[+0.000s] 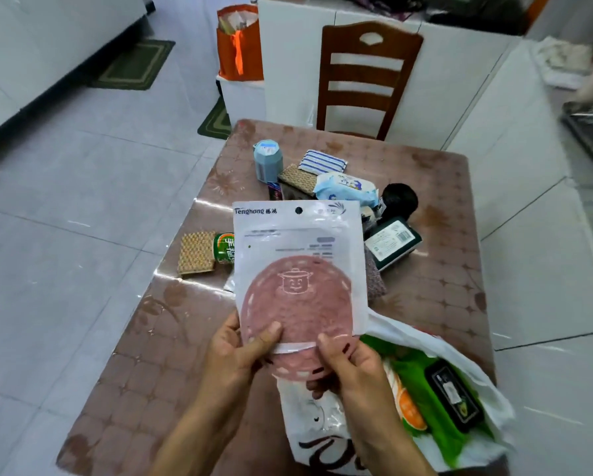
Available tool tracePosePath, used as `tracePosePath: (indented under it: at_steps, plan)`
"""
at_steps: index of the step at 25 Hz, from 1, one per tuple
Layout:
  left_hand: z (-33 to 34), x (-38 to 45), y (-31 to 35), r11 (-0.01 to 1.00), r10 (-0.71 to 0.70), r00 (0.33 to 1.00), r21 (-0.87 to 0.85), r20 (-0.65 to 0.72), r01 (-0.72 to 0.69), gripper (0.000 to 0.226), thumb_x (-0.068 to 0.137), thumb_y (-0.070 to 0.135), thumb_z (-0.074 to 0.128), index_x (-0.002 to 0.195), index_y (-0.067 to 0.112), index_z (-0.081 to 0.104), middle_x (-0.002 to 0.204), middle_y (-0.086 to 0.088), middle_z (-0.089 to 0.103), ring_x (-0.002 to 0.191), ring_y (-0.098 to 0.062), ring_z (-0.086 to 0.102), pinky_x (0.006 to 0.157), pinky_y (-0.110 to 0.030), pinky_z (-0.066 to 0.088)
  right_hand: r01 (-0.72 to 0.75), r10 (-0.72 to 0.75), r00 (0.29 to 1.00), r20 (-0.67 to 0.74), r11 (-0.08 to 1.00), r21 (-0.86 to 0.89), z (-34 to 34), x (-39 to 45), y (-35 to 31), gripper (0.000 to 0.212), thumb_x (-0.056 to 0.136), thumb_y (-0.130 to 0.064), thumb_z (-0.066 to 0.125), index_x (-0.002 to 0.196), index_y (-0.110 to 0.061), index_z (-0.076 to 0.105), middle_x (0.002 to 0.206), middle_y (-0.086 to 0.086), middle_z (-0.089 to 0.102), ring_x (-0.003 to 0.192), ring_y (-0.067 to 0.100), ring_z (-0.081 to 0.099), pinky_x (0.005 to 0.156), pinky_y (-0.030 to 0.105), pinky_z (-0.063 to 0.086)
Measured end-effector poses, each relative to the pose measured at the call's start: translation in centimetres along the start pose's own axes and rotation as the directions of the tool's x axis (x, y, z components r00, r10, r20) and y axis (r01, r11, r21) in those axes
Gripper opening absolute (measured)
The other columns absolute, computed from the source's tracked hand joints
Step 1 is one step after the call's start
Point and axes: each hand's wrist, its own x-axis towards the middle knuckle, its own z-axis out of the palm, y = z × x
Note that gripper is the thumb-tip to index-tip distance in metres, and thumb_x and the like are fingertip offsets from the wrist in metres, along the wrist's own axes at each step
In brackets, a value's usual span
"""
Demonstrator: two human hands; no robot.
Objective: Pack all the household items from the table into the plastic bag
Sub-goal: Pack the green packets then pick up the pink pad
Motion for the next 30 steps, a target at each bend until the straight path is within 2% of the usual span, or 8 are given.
tracePosePath:
  at_steps: [3,9,15,18,20,26,28,30]
  plan:
    - [3.7,-0.3,-1.6,0.994,-0.050,0.998,0.094,-0.034,0.053,0.028,0.096,0.023,0.054,0.108,0.004,0.070,0.101,-0.016,0.075,0.097,-0.035,0.071,0.087,-0.047,0.056,0.050,-0.059,0.995,-0.077,0.992,-0.120,-4.8,-1.2,-1.0,0.024,0.079,-0.029,0.069,0.077,-0.006,0.065,0.056,0.016,0.059,0.043,0.022,0.053,0.043,0.030,0.044]
    - [7.2,-1.1,-6.6,0.914,-0.082,0.991,0.389,-0.102,0.115,0.047,0.101,0.025,0.047,0.066,0.016,0.077,0.074,-0.006,0.076,0.073,-0.025,0.071,0.072,-0.038,0.054,-0.073,0.146,0.948,-0.284,0.966,0.250,-10.3,-3.0,1.1,0.016,0.087,-0.006,0.066,0.099,0.003,0.064,0.060,0.011,0.061,0.045,0.016,0.057,0.042,0.027,0.053]
    - [7.8,-1.6,-8.4,0.910,-0.221,0.972,0.340,-0.083,0.236,0.037,0.101,0.020,0.046,0.089,0.000,0.074,0.087,-0.025,0.074,0.073,-0.032,0.073,0.060,-0.034,0.059,-0.040,0.190,0.931,-0.313,0.903,0.428,-10.7,-3.3,2.4,0.010,0.086,-0.004,0.066,0.095,0.000,0.064,0.064,0.012,0.067,0.049,0.018,0.064,0.047,0.027,0.058]
    - [7.4,-1.4,-9.2,0.907,-0.235,0.969,0.342,-0.069,0.245,0.035,0.101,0.022,0.046,0.092,0.004,0.076,0.092,-0.018,0.076,0.090,-0.036,0.072,0.089,-0.049,0.055,-0.077,0.242,0.918,-0.313,0.886,0.458,-10.8,-2.9,2.9,0.014,0.087,0.001,0.064,0.100,0.003,0.060,0.074,0.020,0.073,0.061,0.025,0.072,0.052,0.030,0.060]
    - [7.4,-1.7,-9.9,0.885,-0.239,0.970,0.398,-0.053,0.240,0.036,0.101,0.023,0.046,0.090,0.006,0.076,0.088,-0.014,0.077,0.089,-0.034,0.072,0.089,-0.045,0.054,-0.102,0.268,0.917,-0.296,0.874,0.475,-10.5,-2.5,3.3,0.013,0.088,0.002,0.062,0.101,0.003,0.060,0.081,0.023,0.074,0.069,0.029,0.074,0.058,0.033,0.062]
    - [6.3,-3.1,-11.4,0.847,-0.357,0.934,0.414,-0.023,0.334,0.039,0.099,0.026,0.050,0.084,-0.005,0.069,0.077,-0.018,0.070,0.065,-0.025,0.065,0.058,-0.028,0.054,-0.128,0.120,0.913,-0.389,0.992,0.007,-11.8,-1.7,4.9,0.018,0.089,-0.026,0.066,0.094,-0.010,0.072,0.073,0.005,0.074,0.061,0.014,0.066,0.062,0.033,0.056]
    - [6.1,-3.3,-11.8,0.786,-0.413,0.910,0.515,0.028,0.342,0.040,0.098,0.032,0.052,0.079,0.001,0.068,0.072,-0.014,0.065,0.064,-0.022,0.062,0.060,-0.027,0.050,-0.161,0.216,0.922,-0.320,0.968,0.191,-13.3,-1.3,5.5,0.028,0.091,-0.042,0.060,0.103,-0.019,0.071,0.091,0.006,0.076,0.086,0.023,0.072,0.083,0.045,0.057]
    - [6.7,-4.0,-11.6,0.701,-0.466,0.878,0.651,0.111,0.290,0.043,0.097,0.038,0.053,0.071,0.008,0.069,0.069,-0.008,0.070,0.062,-0.019,0.063,0.061,-0.026,0.046,-0.230,0.336,0.921,-0.198,0.878,0.420,-13.5,-0.5,6.2,0.029,0.090,-0.033,0.063,0.112,-0.015,0.068,0.103,0.013,0.074,0.096,0.033,0.070,0.088,0.048,0.055]
